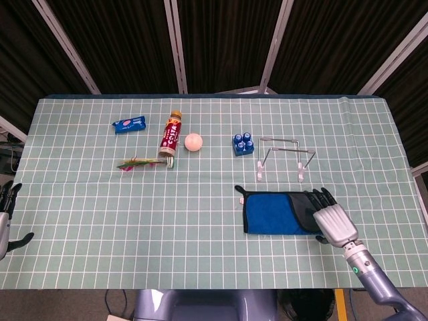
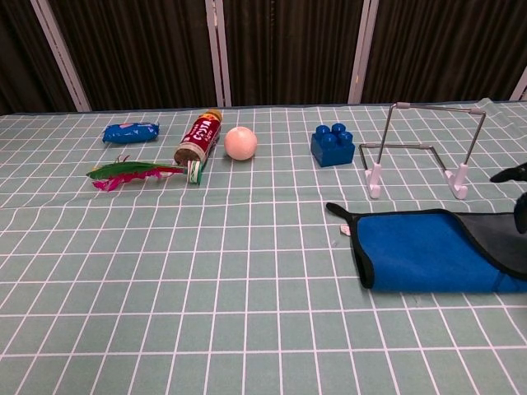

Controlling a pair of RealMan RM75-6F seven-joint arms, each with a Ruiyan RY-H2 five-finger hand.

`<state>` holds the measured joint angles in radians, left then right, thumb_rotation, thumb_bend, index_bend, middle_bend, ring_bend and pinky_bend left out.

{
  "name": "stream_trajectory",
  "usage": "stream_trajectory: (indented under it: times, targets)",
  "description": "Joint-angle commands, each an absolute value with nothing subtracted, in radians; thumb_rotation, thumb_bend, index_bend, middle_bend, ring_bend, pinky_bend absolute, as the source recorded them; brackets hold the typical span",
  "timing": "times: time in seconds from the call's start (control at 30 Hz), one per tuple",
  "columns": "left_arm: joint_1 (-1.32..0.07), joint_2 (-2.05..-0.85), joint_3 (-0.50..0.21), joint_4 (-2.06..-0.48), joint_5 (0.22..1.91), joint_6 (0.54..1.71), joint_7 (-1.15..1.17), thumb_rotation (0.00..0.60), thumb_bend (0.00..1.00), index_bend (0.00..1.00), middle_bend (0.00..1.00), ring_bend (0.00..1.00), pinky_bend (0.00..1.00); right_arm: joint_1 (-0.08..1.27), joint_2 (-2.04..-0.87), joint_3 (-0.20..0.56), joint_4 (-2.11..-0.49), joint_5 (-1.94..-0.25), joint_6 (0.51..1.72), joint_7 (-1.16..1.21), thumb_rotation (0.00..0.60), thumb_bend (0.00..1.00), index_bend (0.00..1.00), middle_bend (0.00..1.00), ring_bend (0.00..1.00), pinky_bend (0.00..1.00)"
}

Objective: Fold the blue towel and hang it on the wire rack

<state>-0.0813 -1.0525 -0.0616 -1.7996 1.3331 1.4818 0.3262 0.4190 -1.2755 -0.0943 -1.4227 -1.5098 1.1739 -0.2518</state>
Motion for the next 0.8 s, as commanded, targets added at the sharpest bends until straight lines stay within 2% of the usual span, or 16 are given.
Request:
stream_trajectory:
  times: [0.03, 0.47, 0.67, 0.8]
  targets:
    - [-0.082, -1.052, -0.063, -1.8, 1.332, 1.482, 0.326, 0.6, 0.0, 0.0, 0.0, 0.0, 0.0, 0.384, -1.319, -0.128, -1.315, -1.584, 1.226, -0.26, 0.6, 0.02, 0.41, 0.02, 0.0, 0.0]
    - [-0.083, -1.055, -0.065, -1.792, 1.323, 1.476, 0.324, 0.6, 0.0, 0.0, 0.0, 0.0, 0.0, 0.37, -1.442, -0.127, -1.079, -1.689, 1.294, -0.256, 0.6, 0.1, 0.43, 0.03, 0.0, 0.0]
    - [-0.085, -1.063, -0.058, -1.79, 1.33, 1.472, 0.339, 0.6, 0.0, 0.0, 0.0, 0.0, 0.0, 0.368, -1.466, -0.127, -1.036, -1.698, 1.291, -0.228, 0.6, 0.24, 0.45, 0.05, 0.0, 0.0]
    - [-0.087, -1.068, -0.06, -1.788, 1.327, 1.471, 0.346, 0.6, 0.0, 0.0, 0.0, 0.0, 0.0, 0.365, -1.476, -0.125, -1.017, -1.707, 1.304, -0.189, 0.6, 0.26, 0.48, 0.07, 0.0, 0.0]
